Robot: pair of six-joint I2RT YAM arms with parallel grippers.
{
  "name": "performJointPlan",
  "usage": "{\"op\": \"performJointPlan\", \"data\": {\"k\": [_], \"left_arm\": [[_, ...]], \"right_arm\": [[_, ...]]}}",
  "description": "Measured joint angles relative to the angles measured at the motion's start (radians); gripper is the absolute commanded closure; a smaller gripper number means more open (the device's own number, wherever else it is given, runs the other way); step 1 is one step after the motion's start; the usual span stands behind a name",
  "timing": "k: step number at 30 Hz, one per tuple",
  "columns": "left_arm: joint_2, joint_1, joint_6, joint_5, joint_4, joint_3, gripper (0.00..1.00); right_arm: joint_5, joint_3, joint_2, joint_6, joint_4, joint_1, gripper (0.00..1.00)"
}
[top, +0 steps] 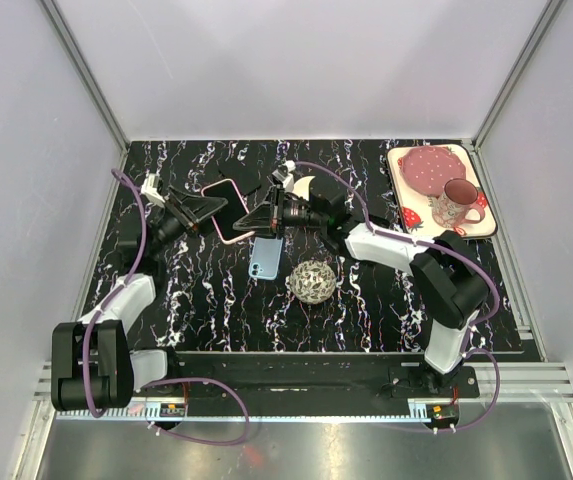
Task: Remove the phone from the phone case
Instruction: Pick up the phone at the center of the board.
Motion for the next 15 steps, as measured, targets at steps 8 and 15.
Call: {"op": "performJointPlan", "data": {"k": [8, 15], "left_arm": [[-0.022, 0.002, 0.022, -0.011, -0.047, 0.032, 0.75], [-0.035, 0.005, -0.023, -0.018, -0.100, 0.037, 1.00]], "right_arm": [[-0.002, -0.024, 0.003, -0.017, 0.018, 0.027, 1.00], [-0.001, -0.023, 0.005, -0.092, 0.016, 0.032, 0.88]]}}
